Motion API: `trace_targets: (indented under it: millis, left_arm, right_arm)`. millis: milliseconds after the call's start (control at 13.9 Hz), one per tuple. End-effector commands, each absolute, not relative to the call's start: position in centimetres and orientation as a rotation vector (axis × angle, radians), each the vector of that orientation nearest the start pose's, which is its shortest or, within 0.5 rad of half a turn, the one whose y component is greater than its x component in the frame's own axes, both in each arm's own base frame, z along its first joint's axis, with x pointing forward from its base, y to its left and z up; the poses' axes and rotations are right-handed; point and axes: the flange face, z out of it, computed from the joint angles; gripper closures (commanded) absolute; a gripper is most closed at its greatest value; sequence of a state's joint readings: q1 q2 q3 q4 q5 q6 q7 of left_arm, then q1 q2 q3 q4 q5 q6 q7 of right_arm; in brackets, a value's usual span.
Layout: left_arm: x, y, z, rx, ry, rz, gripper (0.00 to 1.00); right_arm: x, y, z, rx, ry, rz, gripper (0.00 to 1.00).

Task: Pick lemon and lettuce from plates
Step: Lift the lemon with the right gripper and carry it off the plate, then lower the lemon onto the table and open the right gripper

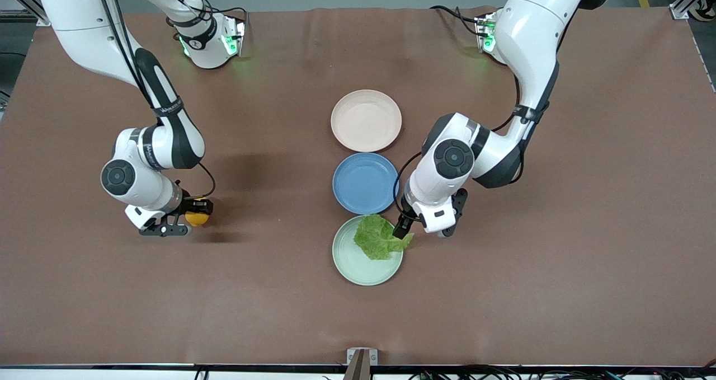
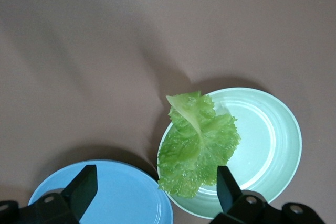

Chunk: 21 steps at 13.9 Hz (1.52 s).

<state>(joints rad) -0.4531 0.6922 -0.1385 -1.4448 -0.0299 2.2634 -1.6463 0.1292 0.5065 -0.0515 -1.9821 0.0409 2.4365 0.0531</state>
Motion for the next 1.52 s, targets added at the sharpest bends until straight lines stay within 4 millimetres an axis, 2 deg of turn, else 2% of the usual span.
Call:
trace_targets:
  millis: [0,433,577,649,794,938,1010,1155,1443]
  left_arm:
    - [65.3,-41.6,27.6,-2.836,-1.801,-0.197,0.0]
    - [65.3,-41.6,27.6,-2.83,-1.812,-0.194,0.0]
    - [65.2,-41.7,27.5,-2.823,-1.825,-0.185,0.0]
    - [65.0,-41.9,27.0,-2.795,-1.867,-0.164,0.0]
    - [65.2,-41.9,26.7,-2.672,-2.089,-0.152,0.0]
    - [65.0,-42.5,25.7,-2.556,-2.254,-0.133,0.0]
    - [64.9,-42.5,25.1,-2.526,-2.278,-0.125,0.0]
    - [64.7,-42.6,24.6,-2.493,-2.305,-0.115,0.0]
    - [64.8,-41.7,23.2,-2.455,-2.296,-0.107,0.0]
  right_arm:
    - [60.4,4.0,20.1,-3.13,-0.025,0.058,0.98]
    - [61.6,2.6,19.1,-3.131,-0.05,0.011,0.98]
    - [61.7,2.6,18.6,-3.132,-0.047,-0.008,0.92]
    - [61.7,2.5,18.6,-3.132,-0.044,-0.005,0.82]
    - [61.8,2.5,18.7,-3.132,-0.045,-0.008,0.0]
    - [62.3,2.3,19.4,-3.131,-0.04,-0.02,0.0]
    - [62.8,2.4,20.1,-3.13,-0.043,-0.025,0.0]
    - [63.9,2.4,23.1,-3.124,-0.037,0.071,0.0]
    - [65.0,1.4,33.1,-3.107,-0.005,0.255,0.0]
